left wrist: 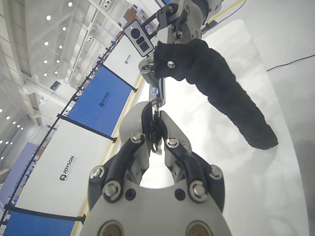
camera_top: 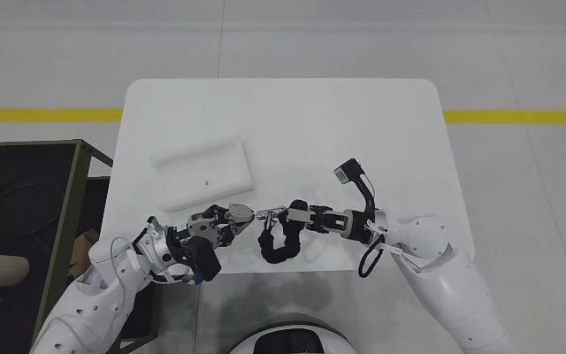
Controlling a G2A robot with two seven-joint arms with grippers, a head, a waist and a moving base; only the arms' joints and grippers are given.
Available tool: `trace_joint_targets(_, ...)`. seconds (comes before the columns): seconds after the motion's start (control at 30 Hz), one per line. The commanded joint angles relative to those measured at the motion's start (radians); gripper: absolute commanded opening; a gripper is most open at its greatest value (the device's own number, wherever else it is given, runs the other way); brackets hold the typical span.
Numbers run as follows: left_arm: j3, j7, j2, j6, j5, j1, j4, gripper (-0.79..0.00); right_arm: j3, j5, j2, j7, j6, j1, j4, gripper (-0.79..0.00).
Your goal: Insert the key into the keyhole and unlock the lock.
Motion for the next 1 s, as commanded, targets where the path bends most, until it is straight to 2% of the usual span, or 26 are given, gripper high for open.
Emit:
trace_joint_targets(0.0,0.000,-0.002,0.000,-0.001,-0.004,0.000,0.000,0.000,-0.003,-0.008,0.000,-0.001,0.008,0.000,0.007,-0.785)
trace_joint_targets(0.27,0.000,-0.002,0.000,-0.001,-0.004,0.000,0.000,0.000,0.027,-0.078,0.009,-0.040,0.044,-0.004,0.023,-0.785)
trace_joint_targets(0.47,0.000,-0.002,0.000,-0.001,-0.004,0.000,0.000,0.000,0.085,-0.404,0.028,-0.131,0.126,-0.009,-0.049,-0.785)
trace_joint_targets(0.57,0.000,-0.002,0.000,-0.001,-0.004,0.000,0.000,0.000,0.128,-0.686,0.044,-0.180,0.159,-0.021,-0.151,-0.785)
trace_joint_targets(0.63,0.000,-0.002,0.000,-0.001,-0.004,0.000,0.000,0.000,0.134,-0.961,0.055,-0.197,0.160,-0.028,-0.229,-0.785)
trace_joint_targets(0.67,0.000,-0.002,0.000,-0.001,-0.004,0.000,0.000,0.000,0.125,-1.101,0.059,-0.218,0.157,-0.036,-0.276,-0.785)
trace_joint_targets(0.77,0.000,-0.002,0.000,-0.001,-0.004,0.000,0.000,0.000,0.068,-1.361,0.064,-0.245,0.133,-0.068,-0.332,-0.785)
trace_joint_targets(0.8,0.000,-0.002,0.000,-0.001,-0.004,0.000,0.000,0.000,0.025,-1.512,0.067,-0.248,0.106,-0.074,-0.336,-0.785)
trace_joint_targets(0.9,0.000,-0.002,0.000,-0.001,-0.004,0.000,0.000,0.000,-0.092,-1.710,0.062,-0.213,0.074,-0.076,-0.289,-0.785)
trace_joint_targets(0.97,0.000,-0.002,0.000,-0.001,-0.004,0.000,0.000,0.000,-0.143,-1.757,0.054,-0.204,0.081,-0.067,-0.254,-0.785)
